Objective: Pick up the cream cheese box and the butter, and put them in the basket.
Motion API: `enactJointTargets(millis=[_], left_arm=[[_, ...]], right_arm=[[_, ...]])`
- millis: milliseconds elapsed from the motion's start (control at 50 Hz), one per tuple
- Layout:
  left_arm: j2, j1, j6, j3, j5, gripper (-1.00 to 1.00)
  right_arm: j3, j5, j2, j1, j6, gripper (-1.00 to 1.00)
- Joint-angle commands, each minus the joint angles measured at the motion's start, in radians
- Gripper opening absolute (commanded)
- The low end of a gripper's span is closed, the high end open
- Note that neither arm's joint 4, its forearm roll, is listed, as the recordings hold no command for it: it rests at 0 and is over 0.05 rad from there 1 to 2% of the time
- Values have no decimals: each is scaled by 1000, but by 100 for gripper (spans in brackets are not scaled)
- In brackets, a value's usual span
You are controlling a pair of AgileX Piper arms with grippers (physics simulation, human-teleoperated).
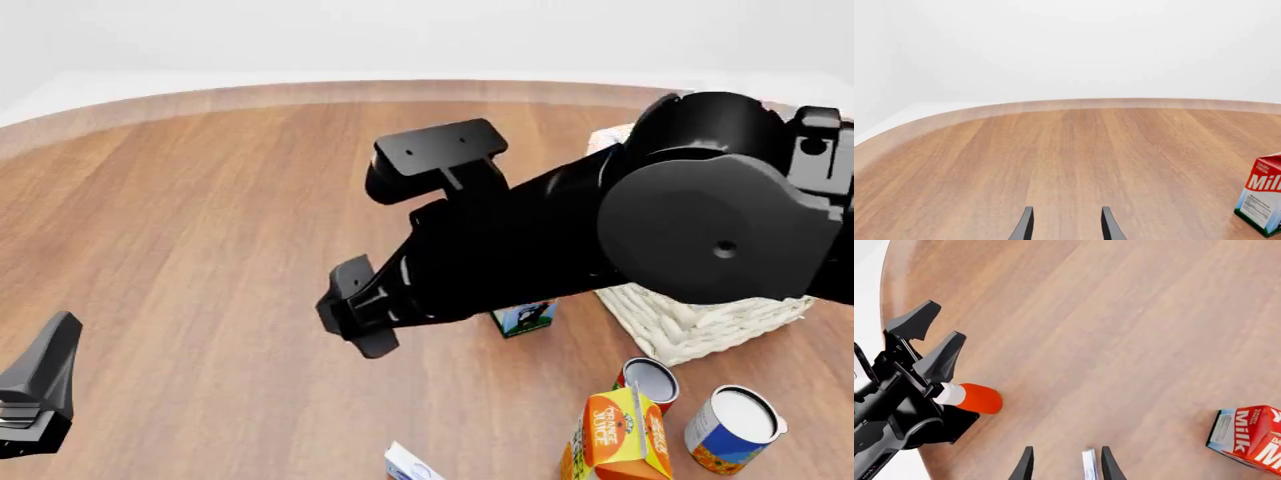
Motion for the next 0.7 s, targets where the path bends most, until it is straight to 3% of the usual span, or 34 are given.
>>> enactJointTargets(millis=[20, 140, 380, 700], left_arm=[[0, 0, 0, 0, 0, 100], [0, 0, 0, 0, 0, 100], [0, 0, 0, 0, 0, 100], [0, 0, 0, 0, 0, 100]], right_arm=[[52, -42, 12, 4, 23, 100], [96, -68, 3, -7, 41, 100], [98, -37, -20, -50, 16, 100], [169, -112, 11, -52, 32, 100]])
